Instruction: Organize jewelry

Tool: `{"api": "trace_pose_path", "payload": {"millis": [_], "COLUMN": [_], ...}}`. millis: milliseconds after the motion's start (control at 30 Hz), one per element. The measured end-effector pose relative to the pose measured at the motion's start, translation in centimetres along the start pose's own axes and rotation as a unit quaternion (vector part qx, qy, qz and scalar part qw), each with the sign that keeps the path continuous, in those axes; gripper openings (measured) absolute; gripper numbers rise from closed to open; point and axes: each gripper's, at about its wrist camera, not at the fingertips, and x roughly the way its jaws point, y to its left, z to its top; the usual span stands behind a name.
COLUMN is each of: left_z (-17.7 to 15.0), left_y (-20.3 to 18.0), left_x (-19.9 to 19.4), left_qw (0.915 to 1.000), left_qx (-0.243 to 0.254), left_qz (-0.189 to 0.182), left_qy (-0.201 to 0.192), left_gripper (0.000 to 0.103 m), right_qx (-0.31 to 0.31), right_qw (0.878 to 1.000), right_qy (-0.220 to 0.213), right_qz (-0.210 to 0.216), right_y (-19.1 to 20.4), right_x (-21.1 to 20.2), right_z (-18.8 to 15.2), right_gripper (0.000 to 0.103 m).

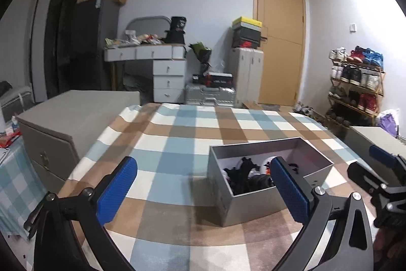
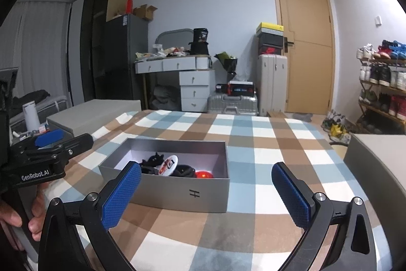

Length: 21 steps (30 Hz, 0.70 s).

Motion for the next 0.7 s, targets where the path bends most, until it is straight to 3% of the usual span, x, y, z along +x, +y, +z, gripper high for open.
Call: {"api": "trace_pose_path", "payload": {"millis": [200,700], "left_z": [0.1,-0.1], "left_y": [-1.5,-1.1], "left_x": [-1.4,-1.1], "left_qw": [0.9989,0.9993], "left_qx": [0.036,0.03], "left_qz": [0.014,0.012], "left_qy": [-0.026,-0.02], "left_gripper": [0.102,0.102], "right_qx": [-0.019,-0.009], "right_qw": [1.0,1.0], "right_qy": [-0.002,-0.018], "right_qz": [0.017,0.009], "right_y": [0.7,0.3], "right_x": [-0.2,-0.5], "right_z": [0.0,0.3], "right_gripper": [0.103,0.103]}}
